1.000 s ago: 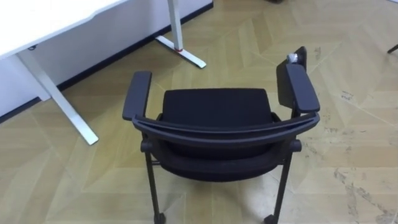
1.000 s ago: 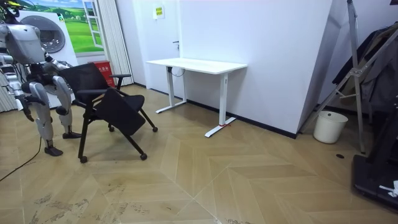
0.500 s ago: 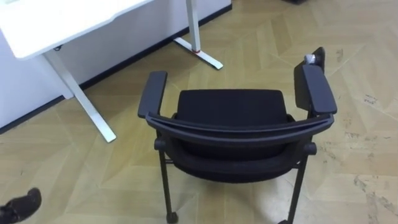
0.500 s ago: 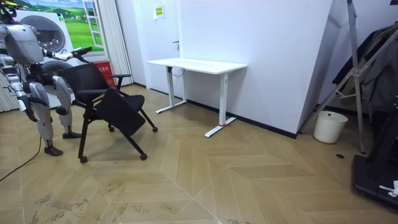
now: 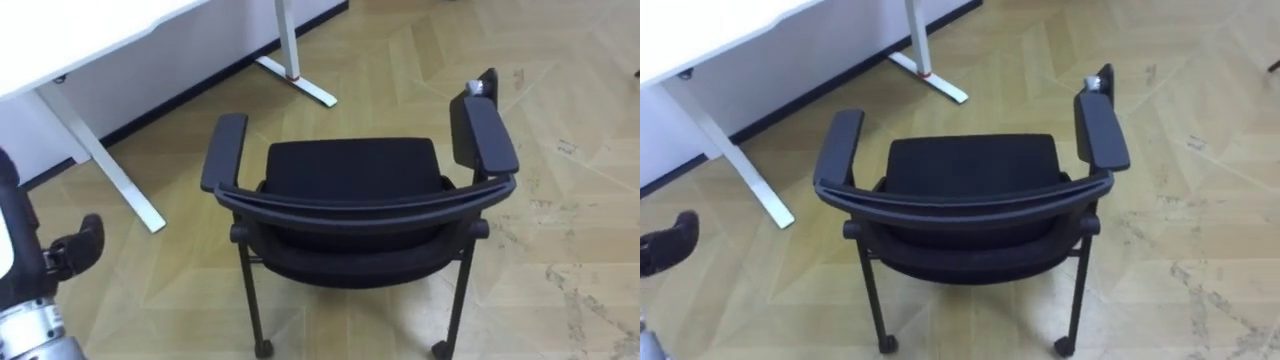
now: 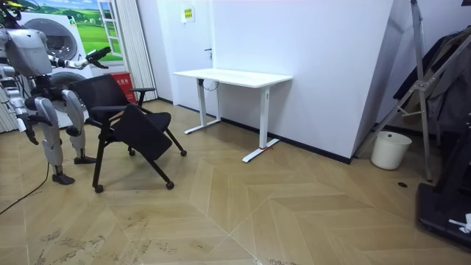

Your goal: Push chair

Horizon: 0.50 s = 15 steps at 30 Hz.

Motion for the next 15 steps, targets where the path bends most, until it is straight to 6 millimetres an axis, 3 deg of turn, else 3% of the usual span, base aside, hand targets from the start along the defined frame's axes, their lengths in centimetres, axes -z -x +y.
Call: {"api": "trace_pose_path", "payload": {"steps": [5, 11, 15], "left_arm": [[0.5, -0.4, -1.7, 0.075, -0.045, 0.036, 0.0], [1.4, -1.3, -4.6, 0.204, -0.036, 0.091, 0.0], [2.1, -1.4, -6.6, 0.297, -0.016, 0.145, 0.0]], "right_arm": [[0.0, -0.1, 0.2, -0.015, -0.027, -0.016, 0.0], [0.2, -0.8, 0.7, -0.054, -0.048, -0.027, 0.0], [0.2, -0.9, 1.0, -0.085, -0.053, -0.022, 0.0]], "waist": [[-0.49, -0.2, -0.55], [-0.33, -0.8, -1.32], [-0.33, -0.9, -1.21]], "left_leg": [[0.4, 0.0, 0.0, 0.0, -0.02, 0.2], [0.4, 0.0, 0.0, 0.0, -0.02, 0.6], [0.8, 0.0, 0.0, 0.0, -0.01, 0.5]], "right_leg": [[-0.3, 0.01, 0.0, -0.01, 0.6, 0.0], [-0.1, 0.0, 0.0, -0.01, 0.7, -0.1], [-0.6, 0.14, 0.0, -0.02, 1.8, 0.0]], "base": [[-0.06], [0.01], [-0.05]]}}
